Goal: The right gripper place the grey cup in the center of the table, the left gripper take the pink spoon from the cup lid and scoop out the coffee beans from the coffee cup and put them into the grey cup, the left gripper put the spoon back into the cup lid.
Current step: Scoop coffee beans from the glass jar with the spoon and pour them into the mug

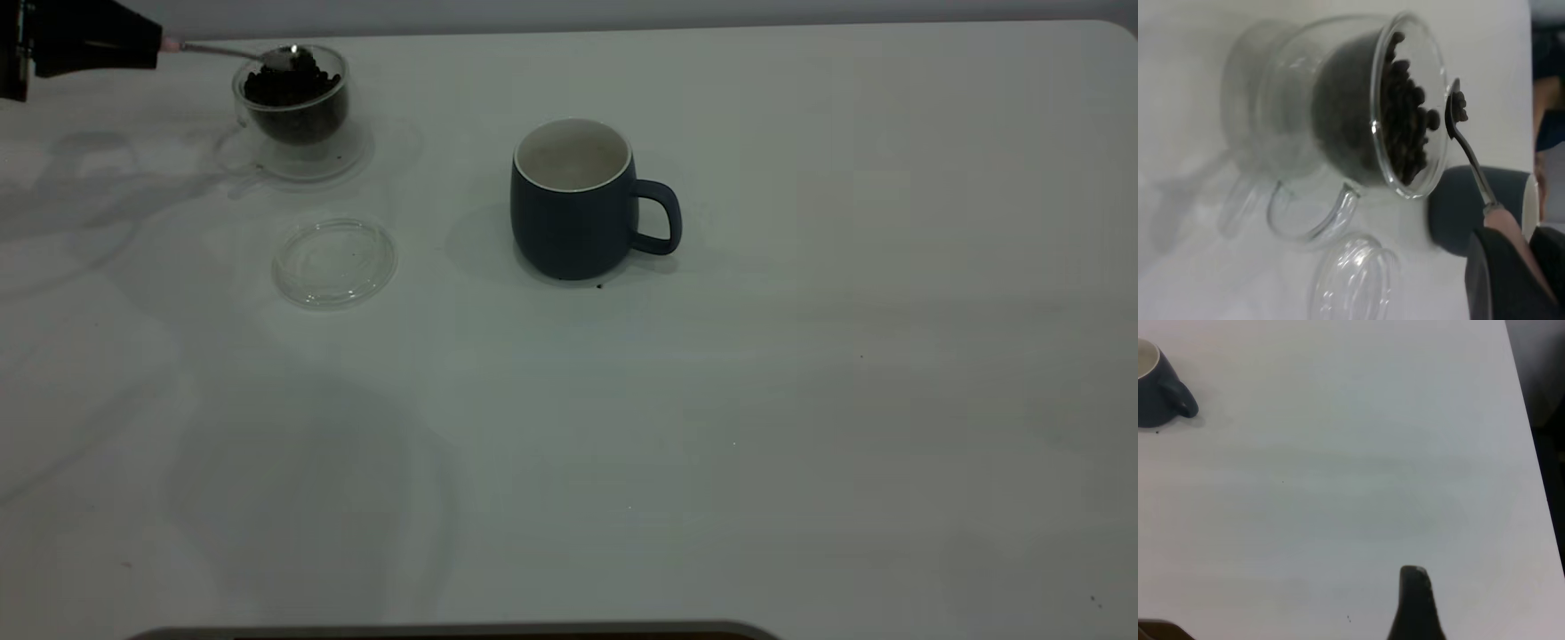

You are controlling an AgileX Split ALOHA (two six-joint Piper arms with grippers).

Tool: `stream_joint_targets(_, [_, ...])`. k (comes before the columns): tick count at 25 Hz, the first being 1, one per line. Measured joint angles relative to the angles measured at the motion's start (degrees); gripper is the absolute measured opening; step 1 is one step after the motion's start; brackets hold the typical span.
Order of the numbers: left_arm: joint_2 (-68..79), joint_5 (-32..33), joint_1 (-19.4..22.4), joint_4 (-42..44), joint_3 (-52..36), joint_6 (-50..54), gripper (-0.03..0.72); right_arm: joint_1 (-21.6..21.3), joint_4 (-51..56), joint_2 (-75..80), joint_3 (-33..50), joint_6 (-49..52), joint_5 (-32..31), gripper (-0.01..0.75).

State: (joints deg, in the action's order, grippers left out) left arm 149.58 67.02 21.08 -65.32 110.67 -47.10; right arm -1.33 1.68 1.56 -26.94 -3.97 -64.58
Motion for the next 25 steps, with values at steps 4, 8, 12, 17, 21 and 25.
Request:
stream_joint_targets(4, [0.00,0.00,0.00,-0.23,0.00,1.35,0.114,0.00,0.00,0.00,0.00,0.00,0.00,0.591])
stream_joint_targets(8, [0.00,0.00,-0.16,-0.58,0.00,2.75,0.114,0.00,0.00,0.00,0.00,0.00,0.00,0.591])
stream_joint_targets(12, [0.00,0.00,-1.27,-2.70,0.00,3.04,0.114,0.00,0.00,0.00,0.00,0.00,0.00,0.591])
stream_joint_targets(17, [0.00,0.00,-4.24,-2.98,0.00,3.64,0.114,0.00,0.00,0.00,0.00,0.00,0.00,0.591])
stream_joint_targets(21, [0.00,0.00,-6.77,-3.15,0.00,3.81,0.114,0.00,0.00,0.00,0.00,0.00,0.00,0.591])
stream_joint_targets(25, [0.00,0.00,-9.44,-3.15,0.00,3.87,0.114,0.00,0.00,0.00,0.00,0.00,0.00,0.591])
